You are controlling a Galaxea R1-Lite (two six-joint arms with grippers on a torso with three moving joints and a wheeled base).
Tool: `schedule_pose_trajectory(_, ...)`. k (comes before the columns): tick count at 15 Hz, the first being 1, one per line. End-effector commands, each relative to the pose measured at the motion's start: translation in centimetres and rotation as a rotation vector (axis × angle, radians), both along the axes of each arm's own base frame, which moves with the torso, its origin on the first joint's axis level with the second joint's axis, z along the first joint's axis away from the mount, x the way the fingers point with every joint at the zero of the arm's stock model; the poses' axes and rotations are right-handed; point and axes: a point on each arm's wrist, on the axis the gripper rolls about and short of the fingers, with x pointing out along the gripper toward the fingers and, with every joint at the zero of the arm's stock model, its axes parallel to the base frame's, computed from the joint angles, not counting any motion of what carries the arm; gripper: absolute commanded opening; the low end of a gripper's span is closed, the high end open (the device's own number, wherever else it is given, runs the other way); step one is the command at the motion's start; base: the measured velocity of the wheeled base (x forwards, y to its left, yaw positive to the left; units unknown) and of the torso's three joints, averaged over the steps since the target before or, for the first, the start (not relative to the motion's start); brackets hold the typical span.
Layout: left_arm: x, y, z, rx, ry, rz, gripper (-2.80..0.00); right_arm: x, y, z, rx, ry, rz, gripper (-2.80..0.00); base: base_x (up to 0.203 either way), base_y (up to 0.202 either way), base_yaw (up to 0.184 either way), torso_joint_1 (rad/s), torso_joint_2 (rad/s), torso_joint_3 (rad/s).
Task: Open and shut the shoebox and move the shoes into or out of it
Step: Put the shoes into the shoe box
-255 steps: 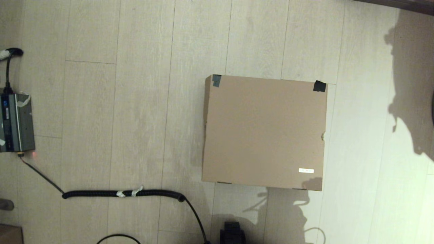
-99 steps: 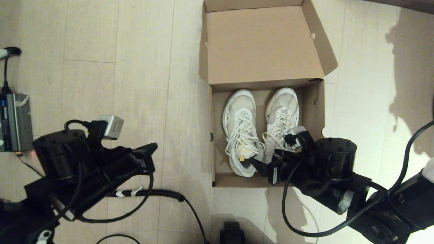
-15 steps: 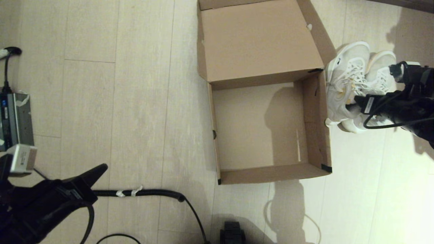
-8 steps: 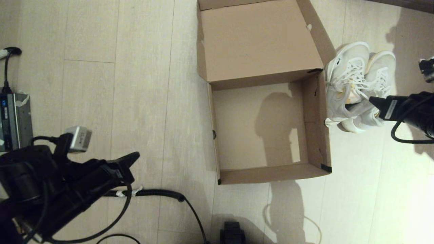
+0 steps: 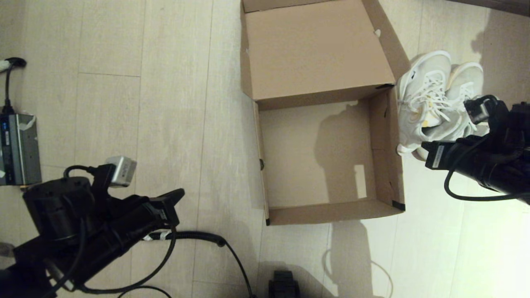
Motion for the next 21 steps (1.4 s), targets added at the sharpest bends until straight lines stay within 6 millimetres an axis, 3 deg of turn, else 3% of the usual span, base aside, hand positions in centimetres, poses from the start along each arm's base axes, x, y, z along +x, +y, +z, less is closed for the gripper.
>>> schedule_pose_trajectory(1, -0.1, 0.0, 0.0, -0.003, -0.002, 0.000, -2.80, 0.3, 1.1, -0.6, 0.011, 0.021, 0.051, -2.80, 0.000, 0.000, 0.000, 0.000, 0.00, 0.000)
schedule_pose_trajectory(5, -0.5, 0.2, 0.7, -0.009, -0.031, -0.001, -2.80, -0.4, 2.8, -1.4, 0.018, 0.054, 0.131, -2.80, 0.000, 0.000, 0.000, 0.000, 0.00, 0.000)
schedule_pose_trajectory(13, -1.0, 0.4, 1.3, -0.011, -0.059, -0.001, -2.80, 2.3, 3.5, -7.7, 0.015, 0.228, 0.188, -2.80, 0.000, 0.000, 0.000, 0.000, 0.00, 0.000)
schedule_pose_trajectory(21, -0.6, 0.2, 1.3, -0.012, -0.057, -0.001, -2.80, -0.9, 5.0, -11.6, -0.037, 0.321, 0.270, -2.80, 0.000, 0.000, 0.000, 0.000, 0.00, 0.000)
